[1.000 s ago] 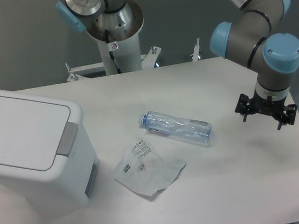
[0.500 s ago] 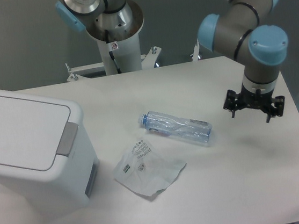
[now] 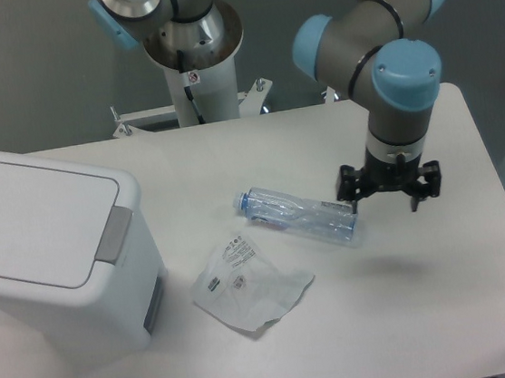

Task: Open the trash can
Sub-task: 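Move the gripper from its start pose toward the table center, then swing the open gripper over to the trash can lid edge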

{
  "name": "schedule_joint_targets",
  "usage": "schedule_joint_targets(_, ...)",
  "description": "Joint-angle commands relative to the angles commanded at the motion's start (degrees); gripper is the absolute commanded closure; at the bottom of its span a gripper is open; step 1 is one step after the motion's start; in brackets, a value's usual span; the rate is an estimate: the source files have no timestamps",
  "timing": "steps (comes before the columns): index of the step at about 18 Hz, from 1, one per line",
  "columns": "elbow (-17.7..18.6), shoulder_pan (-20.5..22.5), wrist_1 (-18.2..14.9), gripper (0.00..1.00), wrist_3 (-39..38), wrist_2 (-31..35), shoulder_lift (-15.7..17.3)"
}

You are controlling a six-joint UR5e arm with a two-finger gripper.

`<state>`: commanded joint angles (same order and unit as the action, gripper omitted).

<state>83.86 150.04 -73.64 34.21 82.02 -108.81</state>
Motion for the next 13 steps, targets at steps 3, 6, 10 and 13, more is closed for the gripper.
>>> schedule_joint_targets(3, -1.68, -2.72, -0.81, 0.00, -5.72, -3.26, 1.14)
schedule_joint_targets(6, -1.86, -4.83, -0.72, 0.00, -10.72, -5.98, 3.33)
schedule_joint_targets(10, -4.31, -8.35, -0.45, 0.00, -18.46, -8.28, 5.10)
schedule_joint_targets(13, -5.20, -11.07, -0.28, 0.00, -21.81, -8.45, 6.33)
